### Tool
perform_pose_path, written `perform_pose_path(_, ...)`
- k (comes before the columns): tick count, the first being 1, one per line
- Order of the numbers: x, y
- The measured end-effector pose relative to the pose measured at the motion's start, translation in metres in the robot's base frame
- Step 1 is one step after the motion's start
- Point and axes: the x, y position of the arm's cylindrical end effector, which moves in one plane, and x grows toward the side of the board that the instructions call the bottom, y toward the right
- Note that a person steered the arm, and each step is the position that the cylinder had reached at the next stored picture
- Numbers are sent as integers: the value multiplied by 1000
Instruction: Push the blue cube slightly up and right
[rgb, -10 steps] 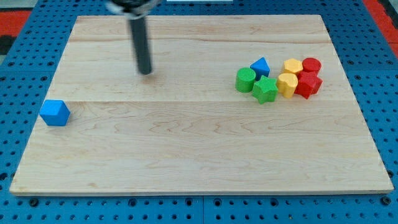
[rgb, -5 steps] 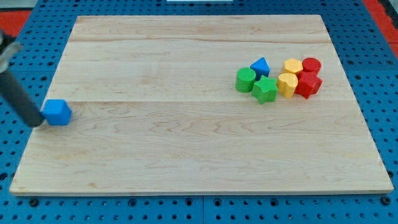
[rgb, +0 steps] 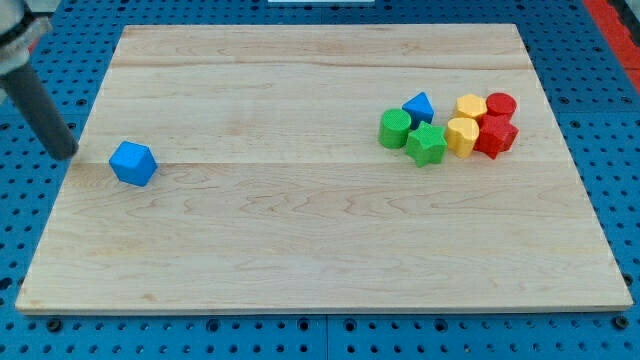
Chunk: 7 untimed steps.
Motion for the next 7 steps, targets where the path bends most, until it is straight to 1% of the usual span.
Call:
perform_pose_path(1,28,49)
perform_pose_path(2,9,69)
perform_pose_path(3,-24,53)
perform_pose_path(4,-21,68)
perform_pose_path(5,-6,68)
perform_pose_path(6,0,39)
perform_pose_path(7,4,53)
